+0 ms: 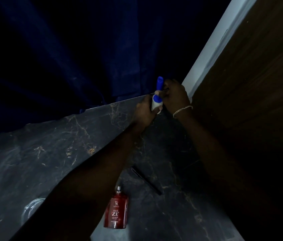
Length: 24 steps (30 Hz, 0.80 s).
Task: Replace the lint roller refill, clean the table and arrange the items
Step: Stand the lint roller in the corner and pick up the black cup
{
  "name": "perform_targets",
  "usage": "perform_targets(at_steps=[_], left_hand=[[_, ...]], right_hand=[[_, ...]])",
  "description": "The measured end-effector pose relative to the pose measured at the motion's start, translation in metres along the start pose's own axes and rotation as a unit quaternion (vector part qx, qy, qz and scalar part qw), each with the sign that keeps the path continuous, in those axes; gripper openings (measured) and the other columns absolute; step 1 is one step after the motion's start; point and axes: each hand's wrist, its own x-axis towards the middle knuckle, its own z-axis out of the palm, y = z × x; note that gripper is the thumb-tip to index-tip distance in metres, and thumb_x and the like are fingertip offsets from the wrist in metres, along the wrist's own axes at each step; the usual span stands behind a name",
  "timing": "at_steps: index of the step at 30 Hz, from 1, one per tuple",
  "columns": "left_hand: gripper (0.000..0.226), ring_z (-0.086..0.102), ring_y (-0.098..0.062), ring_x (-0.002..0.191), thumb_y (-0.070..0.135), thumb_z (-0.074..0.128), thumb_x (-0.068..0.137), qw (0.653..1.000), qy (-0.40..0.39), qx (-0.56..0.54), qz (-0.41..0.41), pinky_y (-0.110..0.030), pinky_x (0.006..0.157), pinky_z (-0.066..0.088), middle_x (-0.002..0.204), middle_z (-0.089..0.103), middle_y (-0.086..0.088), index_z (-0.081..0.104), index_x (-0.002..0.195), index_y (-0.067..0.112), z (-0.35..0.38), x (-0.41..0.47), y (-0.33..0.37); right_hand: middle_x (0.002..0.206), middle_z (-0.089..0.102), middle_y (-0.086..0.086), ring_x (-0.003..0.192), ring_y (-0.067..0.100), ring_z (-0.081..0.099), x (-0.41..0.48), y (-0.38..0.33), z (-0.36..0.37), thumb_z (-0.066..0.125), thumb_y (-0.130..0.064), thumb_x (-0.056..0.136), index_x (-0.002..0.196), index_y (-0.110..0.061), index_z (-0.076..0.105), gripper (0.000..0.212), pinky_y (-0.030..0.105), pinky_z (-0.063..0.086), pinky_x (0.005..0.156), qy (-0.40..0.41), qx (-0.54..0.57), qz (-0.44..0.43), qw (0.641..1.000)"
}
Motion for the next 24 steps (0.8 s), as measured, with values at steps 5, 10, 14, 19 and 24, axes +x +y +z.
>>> perform_targets(at_steps=[5, 10, 14, 19, 24], left_hand=[[0.06, 0.051, 0.005, 0.093, 0.052, 0.066, 0.092, 0.998, -0.03, 0.055, -0.016, -0.014, 0.073, 0.037, 0.134, 0.063, -0.002, 0.045, 0.14, 0.024, -0.014, -0.011, 0.0], [0.079, 0.041, -0.027, 0.146, 0.072, 0.04, 0.095, 0.983, -0.026, 0.18, 0.011, -0.048, 0.117, 0.039, 0.158, 0.044, -0.009, 0.031, 0.156, 0.022, -0.037, -0.038, -0.001], [0.078, 0.018, -0.027, 0.158, 0.073, 0.028, 0.1, 0.957, 0.013, 0.282, 0.074, -0.051, 0.125, 0.022, 0.166, 0.032, -0.008, 0.024, 0.159, 0.023, -0.063, -0.08, 0.006], [0.075, 0.007, -0.025, 0.16, 0.068, 0.026, 0.103, 0.945, 0.028, 0.312, 0.091, -0.05, 0.13, 0.012, 0.17, 0.021, -0.006, 0.019, 0.162, 0.024, -0.094, -0.139, 0.008], [0.075, -0.005, -0.019, 0.161, 0.07, 0.026, 0.103, 0.942, 0.031, 0.327, 0.06, -0.05, 0.13, 0.007, 0.172, 0.012, -0.001, 0.009, 0.164, 0.029, -0.111, -0.199, -0.003]], right_hand=[[0.124, 0.061, 0.01, 0.112, 0.024, 0.062, -0.01, 0.003, 0.001, 0.071, -0.017, 0.087, 0.127, -0.012, 0.056, 0.044, 0.041, 0.054, 0.094, -0.024, 0.011, 0.032, 0.999], [0.149, 0.044, 0.012, 0.137, 0.028, 0.043, -0.033, 0.015, 0.002, 0.071, -0.034, 0.087, 0.151, -0.013, 0.032, 0.078, 0.043, 0.041, 0.109, -0.004, 0.006, 0.065, 0.998], [0.156, 0.036, 0.01, 0.143, 0.028, 0.037, -0.065, 0.015, 0.001, 0.069, -0.044, 0.085, 0.152, -0.015, 0.027, 0.084, 0.046, 0.038, 0.113, 0.02, -0.055, 0.02, 0.998], [0.16, 0.028, 0.007, 0.147, 0.024, 0.029, -0.111, 0.002, -0.005, 0.054, -0.062, 0.089, 0.154, -0.017, 0.022, 0.085, 0.047, 0.035, 0.115, 0.026, -0.094, -0.034, 0.995], [0.162, 0.025, 0.009, 0.149, 0.027, 0.025, -0.15, -0.027, -0.002, 0.054, -0.063, 0.088, 0.155, -0.015, 0.022, 0.087, 0.048, 0.023, 0.12, 0.004, -0.112, -0.039, 0.993]])
